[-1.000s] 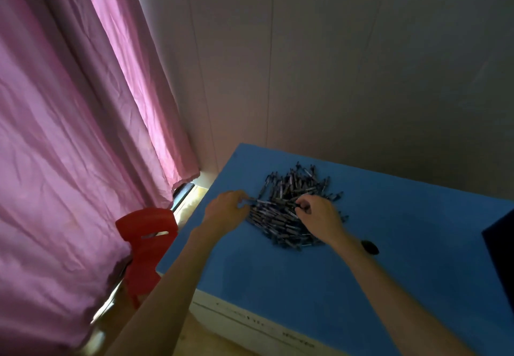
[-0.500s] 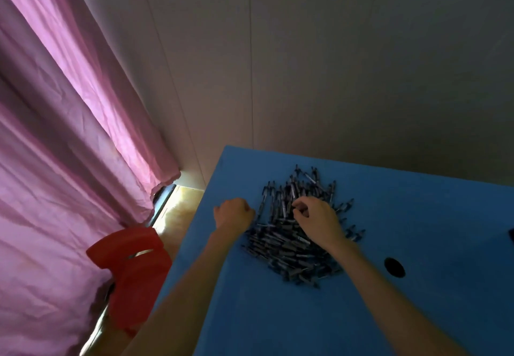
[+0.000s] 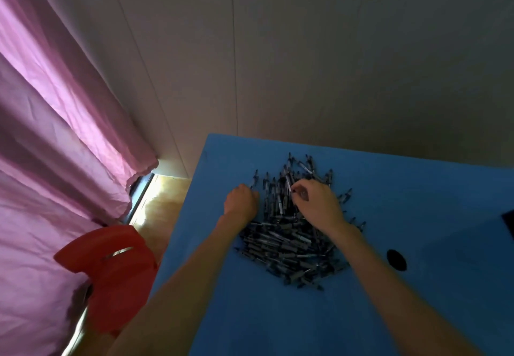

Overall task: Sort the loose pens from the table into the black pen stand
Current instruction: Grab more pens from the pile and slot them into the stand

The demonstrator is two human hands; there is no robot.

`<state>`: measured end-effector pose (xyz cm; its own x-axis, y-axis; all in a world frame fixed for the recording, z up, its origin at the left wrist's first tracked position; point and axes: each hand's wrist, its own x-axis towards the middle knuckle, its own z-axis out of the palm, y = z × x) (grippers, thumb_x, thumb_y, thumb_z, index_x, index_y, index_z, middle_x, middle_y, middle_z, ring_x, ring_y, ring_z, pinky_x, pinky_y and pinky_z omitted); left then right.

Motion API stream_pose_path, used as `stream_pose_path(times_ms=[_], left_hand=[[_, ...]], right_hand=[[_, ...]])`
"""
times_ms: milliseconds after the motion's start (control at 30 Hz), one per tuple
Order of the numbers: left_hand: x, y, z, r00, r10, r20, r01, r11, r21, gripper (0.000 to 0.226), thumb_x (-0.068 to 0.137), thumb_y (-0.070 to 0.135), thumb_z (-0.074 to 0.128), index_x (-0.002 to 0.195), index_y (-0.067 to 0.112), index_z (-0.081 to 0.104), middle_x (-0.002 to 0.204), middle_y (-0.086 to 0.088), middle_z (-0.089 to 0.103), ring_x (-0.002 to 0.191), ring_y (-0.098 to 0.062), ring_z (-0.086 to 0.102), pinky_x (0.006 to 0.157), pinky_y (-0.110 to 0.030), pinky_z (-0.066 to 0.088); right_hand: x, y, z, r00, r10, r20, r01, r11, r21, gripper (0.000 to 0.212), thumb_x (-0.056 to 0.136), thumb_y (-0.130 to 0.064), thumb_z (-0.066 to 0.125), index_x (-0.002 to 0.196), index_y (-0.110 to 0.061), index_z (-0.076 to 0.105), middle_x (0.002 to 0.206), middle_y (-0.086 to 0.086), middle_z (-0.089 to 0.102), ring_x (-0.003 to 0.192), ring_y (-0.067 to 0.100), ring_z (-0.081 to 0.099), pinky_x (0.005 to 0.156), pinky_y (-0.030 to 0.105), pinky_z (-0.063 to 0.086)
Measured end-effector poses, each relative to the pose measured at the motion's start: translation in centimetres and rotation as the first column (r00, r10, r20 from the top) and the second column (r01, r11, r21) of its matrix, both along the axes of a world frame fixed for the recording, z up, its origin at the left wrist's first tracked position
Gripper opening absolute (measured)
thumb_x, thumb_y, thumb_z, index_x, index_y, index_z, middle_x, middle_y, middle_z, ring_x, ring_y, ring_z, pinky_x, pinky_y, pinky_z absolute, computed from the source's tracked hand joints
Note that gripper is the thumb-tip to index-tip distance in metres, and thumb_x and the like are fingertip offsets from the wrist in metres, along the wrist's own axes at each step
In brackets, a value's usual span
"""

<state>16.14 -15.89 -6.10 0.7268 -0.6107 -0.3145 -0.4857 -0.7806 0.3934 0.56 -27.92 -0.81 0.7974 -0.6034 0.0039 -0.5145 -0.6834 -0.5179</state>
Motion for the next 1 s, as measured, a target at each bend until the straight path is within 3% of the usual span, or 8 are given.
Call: stream_pose_path(times_ms=[100,233,333,500,633,733,900,1000], left_hand=[[0.7,-0.6,0.1,0.988,0.113,-0.109,-0.126,0.983,-0.13,0.022,0.106,0.022,0.037,0.096,0.005,0.046,0.112,-0.023,0.059,0.096,-0.038,0.056,0.081,-0.041,0.044],[0.7,-1.0,0.0,0.968,0.173,-0.183,-0.205,0.964,-0.17,0.036,0.102,0.043,0.043,0.095,0.008,0.043,0.09,-0.012,0.053,0.074,-0.027,0.052,0.065,-0.037,0.041],[0.3,-1.2,-0.4,0.985,0.136,-0.104,-0.143,0.988,-0.06,0.043,0.096,0.055,0.05,0.099,0.013,0.044,0.087,-0.008,0.055,0.076,-0.028,0.054,0.06,-0.034,0.04],[-0.8,-2.1,-0.9,0.992,0.101,-0.072,-0.104,0.994,-0.038,0.039,0.095,0.051,0.055,0.095,0.012,0.05,0.087,-0.007,0.057,0.075,-0.026,0.055,0.059,-0.032,0.041],[-1.4,-2.7,-0.3,0.999,0.045,0.001,-0.045,0.999,0.002,0.035,0.094,0.045,0.059,0.082,0.013,0.051,0.077,-0.004,0.054,0.073,-0.025,0.056,0.06,-0.03,0.043],[-1.7,-2.4,-0.2,0.997,0.077,0.009,-0.076,0.996,-0.036,0.04,0.1,0.035,0.05,0.067,0.014,0.041,0.069,-0.002,0.049,0.07,-0.024,0.052,0.06,-0.03,0.04],[-1.5,-1.5,-0.8,0.989,0.147,0.019,-0.144,0.985,-0.095,0.04,0.106,0.028,0.041,0.068,0.015,0.036,0.085,-0.009,0.058,0.072,-0.023,0.05,0.062,-0.032,0.038],[-1.6,-1.4,-1.1,0.991,0.137,-0.002,-0.136,0.985,-0.106,0.036,0.104,0.037,0.04,0.079,0.012,0.044,0.092,-0.011,0.06,0.075,-0.025,0.052,0.064,-0.033,0.04]], right_hand=[[0.1,-0.4,-0.7,1.0,-0.009,-0.003,0.009,1.0,0.0,0.017,0.097,-0.026,0.06,0.112,-0.023,0.069,0.101,-0.002,0.068,0.087,0.015,0.063,0.082,0.038,0.057],[0.2,-0.7,-1.3,1.0,-0.022,0.012,0.022,1.0,0.02,0.019,0.097,-0.024,0.061,0.113,-0.022,0.07,0.103,-0.003,0.069,0.088,0.014,0.064,0.082,0.037,0.057],[0.1,-0.7,-1.5,0.999,-0.029,0.028,0.028,0.999,0.02,0.018,0.096,-0.023,0.061,0.112,-0.022,0.07,0.103,-0.004,0.069,0.087,0.013,0.065,0.082,0.038,0.057],[-0.4,-1.1,-1.8,0.998,-0.04,0.042,0.039,0.999,0.035,0.018,0.096,-0.02,0.06,0.111,-0.021,0.07,0.104,-0.004,0.07,0.085,0.009,0.064,0.08,0.034,0.058],[-1.0,-1.6,-2.2,0.998,-0.041,0.04,0.039,0.998,0.039,0.02,0.096,-0.018,0.061,0.114,-0.02,0.07,0.105,-0.004,0.07,0.086,0.008,0.063,0.082,0.031,0.057],[-1.2,-1.8,-2.4,0.998,-0.041,0.053,0.038,0.998,0.047,0.02,0.096,-0.018,0.061,0.114,-0.02,0.069,0.106,-0.005,0.069,0.087,0.008,0.063,0.082,0.031,0.058],[-1.4,-2.0,-2.6,0.998,-0.041,0.055,0.037,0.997,0.07,0.02,0.097,-0.018,0.061,0.115,-0.021,0.069,0.108,-0.005,0.069,0.089,0.008,0.063,0.083,0.032,0.058],[-1.5,-2.2,-2.4,0.997,-0.042,0.057,0.038,0.996,0.082,0.02,0.097,-0.017,0.061,0.115,-0.02,0.068,0.11,-0.005,0.069,0.089,0.009,0.064,0.083,0.034,0.058]])
